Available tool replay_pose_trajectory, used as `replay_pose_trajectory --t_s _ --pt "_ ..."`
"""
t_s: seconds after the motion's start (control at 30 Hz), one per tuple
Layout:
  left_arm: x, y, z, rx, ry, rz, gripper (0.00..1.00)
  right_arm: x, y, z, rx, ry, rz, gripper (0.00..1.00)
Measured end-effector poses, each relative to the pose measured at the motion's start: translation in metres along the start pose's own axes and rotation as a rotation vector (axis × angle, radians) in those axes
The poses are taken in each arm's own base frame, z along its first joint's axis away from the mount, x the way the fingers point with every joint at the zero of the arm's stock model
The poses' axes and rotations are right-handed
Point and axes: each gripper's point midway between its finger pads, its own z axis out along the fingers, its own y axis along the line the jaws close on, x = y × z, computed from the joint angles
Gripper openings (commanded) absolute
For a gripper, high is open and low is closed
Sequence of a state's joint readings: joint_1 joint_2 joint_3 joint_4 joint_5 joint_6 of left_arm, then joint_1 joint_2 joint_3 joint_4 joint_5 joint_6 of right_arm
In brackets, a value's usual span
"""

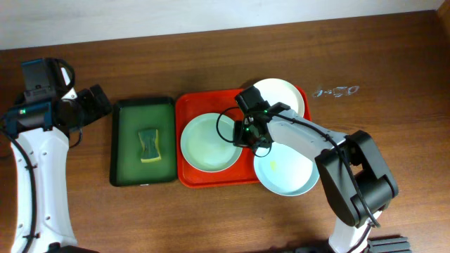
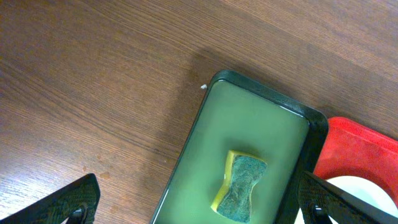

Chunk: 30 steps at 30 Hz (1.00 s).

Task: Clean dirty plates on tray and stack at the side
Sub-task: 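Lift the pale green plate with right gripper off the red tray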

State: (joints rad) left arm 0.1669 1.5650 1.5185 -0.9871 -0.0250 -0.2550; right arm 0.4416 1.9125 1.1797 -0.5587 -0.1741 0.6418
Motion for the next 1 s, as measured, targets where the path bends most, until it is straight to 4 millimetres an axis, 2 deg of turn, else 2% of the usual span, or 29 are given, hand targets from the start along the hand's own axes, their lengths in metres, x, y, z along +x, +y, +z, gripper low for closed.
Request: replay_pose_trajectory --t_s 0.17,0.43,0.7,0.87,1.0 --pt "0.0 0.0 0.0 0.0 0.0 0.0 0.99 0.001 0.0 -0.001 -0.021 0.02 0.007 0.04" --pt "0.0 0.0 0.0 0.0 0.0 0.0 0.99 0.005 -0.015 -0.014 -0.018 0.089 0.072 0.04" --pt "0.0 0.0 0.0 0.0 0.0 0.0 0.99 -0.008 0.001 -0.051 -0.017 0.089 0.057 0.04" --pt "0.0 0.0 0.0 0.0 0.0 0.0 0.99 -0.031 0.022 -0.077 -0.054 0.035 0.04 0.04" --pt "0.0 0.0 0.0 0.0 0.0 0.0 0.99 -0.04 0.03 -0.083 -0.075 0.004 0.031 0.04"
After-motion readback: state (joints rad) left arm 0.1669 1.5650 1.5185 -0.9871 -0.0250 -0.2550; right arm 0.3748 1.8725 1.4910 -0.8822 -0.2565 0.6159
